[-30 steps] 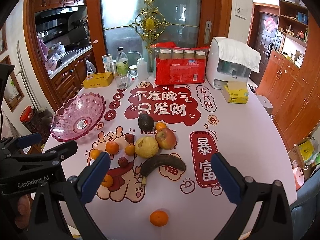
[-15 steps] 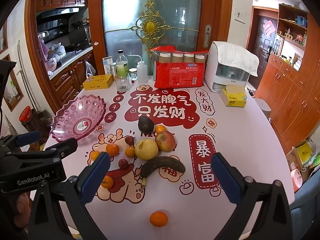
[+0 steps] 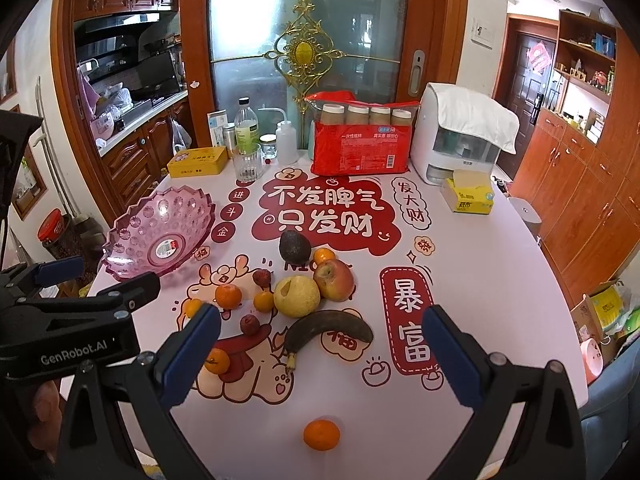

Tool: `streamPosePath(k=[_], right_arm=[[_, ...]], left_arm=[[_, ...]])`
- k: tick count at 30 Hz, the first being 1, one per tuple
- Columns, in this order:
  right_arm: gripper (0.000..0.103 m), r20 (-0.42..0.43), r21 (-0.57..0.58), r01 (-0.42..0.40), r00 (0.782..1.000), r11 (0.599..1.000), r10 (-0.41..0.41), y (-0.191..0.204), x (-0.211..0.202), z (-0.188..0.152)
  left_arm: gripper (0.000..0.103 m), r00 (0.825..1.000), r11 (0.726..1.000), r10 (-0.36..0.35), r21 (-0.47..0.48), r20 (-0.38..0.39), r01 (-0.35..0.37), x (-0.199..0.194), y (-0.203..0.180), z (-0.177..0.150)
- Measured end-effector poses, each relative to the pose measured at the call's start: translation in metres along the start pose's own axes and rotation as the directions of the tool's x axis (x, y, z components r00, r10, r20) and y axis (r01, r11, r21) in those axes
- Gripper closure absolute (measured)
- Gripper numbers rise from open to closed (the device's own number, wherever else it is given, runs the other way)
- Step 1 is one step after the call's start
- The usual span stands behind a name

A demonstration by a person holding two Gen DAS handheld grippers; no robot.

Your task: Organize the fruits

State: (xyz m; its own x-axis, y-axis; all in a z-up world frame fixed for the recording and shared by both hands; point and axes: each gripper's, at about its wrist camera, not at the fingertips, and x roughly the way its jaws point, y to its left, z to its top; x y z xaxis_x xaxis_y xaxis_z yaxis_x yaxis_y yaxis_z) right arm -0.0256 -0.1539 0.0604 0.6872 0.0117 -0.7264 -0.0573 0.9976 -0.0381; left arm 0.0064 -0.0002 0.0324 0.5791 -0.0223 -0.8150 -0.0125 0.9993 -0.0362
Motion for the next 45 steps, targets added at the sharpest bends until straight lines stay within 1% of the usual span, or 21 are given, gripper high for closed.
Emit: streamPosePath(k=[14, 18, 21, 29, 34, 38, 41, 42, 45], right_arm=[[0.002, -0.063, 0.061, 0.005, 0.998, 0.998, -0.001, 0.011, 0.014, -0.016], [0.002, -0.081, 0.081, 0.011, 0.997, 0.997, -0.004, 0.015, 0.021, -0.021], [0.002, -0.100, 0.095, 0.015, 0.995, 0.995, -0.006, 0.016, 0.026, -0.028], [0.002, -0.144, 0.142, 0.041, 0.989, 0.989, -0.020, 0.009, 0.044, -0.048], [0.003, -0.187, 0.143, 0.076, 0.981, 0.987, -0.048, 0.002, 0.061, -0.067], [0.005, -0.255, 0.160, 0.095, 0.966, 0.983, -0.052, -0.003, 0.078, -0.089], [0.008, -0.307, 0.181, 0.103, 0.951, 0.978, -0.044, -0.009, 0.092, -0.107], [0.008, -0.322, 0.193, 0.104, 0.946, 0.976, -0.037, -0.011, 0.096, -0.112], [0.009, -0.363, 0.226, 0.107, 0.932, 0.968, -0.018, -0.019, 0.107, -0.128]], left_arm=[[0.005, 0.999, 0.998, -0.004, 0.066, -0.053, 0.007, 0.019, 0.008, -0.002], [0.005, 0.997, 0.995, 0.006, 0.097, -0.071, 0.001, 0.027, 0.009, -0.006], [0.005, 0.996, 0.993, 0.008, 0.121, -0.084, 0.002, 0.035, 0.008, -0.009], [0.005, 0.989, 0.985, -0.007, 0.170, -0.146, 0.032, 0.065, 0.006, -0.020], [0.005, 0.979, 0.984, -0.032, 0.164, -0.202, 0.066, 0.092, 0.011, -0.029], [0.005, 0.967, 0.981, -0.062, 0.164, -0.245, 0.104, 0.112, 0.013, -0.041], [0.005, 0.956, 0.977, -0.091, 0.160, -0.280, 0.140, 0.126, 0.012, -0.052], [0.005, 0.949, 0.975, -0.104, 0.157, -0.296, 0.156, 0.131, 0.012, -0.057], [0.005, 0.935, 0.970, -0.118, 0.163, -0.335, 0.180, 0.145, 0.007, -0.069]])
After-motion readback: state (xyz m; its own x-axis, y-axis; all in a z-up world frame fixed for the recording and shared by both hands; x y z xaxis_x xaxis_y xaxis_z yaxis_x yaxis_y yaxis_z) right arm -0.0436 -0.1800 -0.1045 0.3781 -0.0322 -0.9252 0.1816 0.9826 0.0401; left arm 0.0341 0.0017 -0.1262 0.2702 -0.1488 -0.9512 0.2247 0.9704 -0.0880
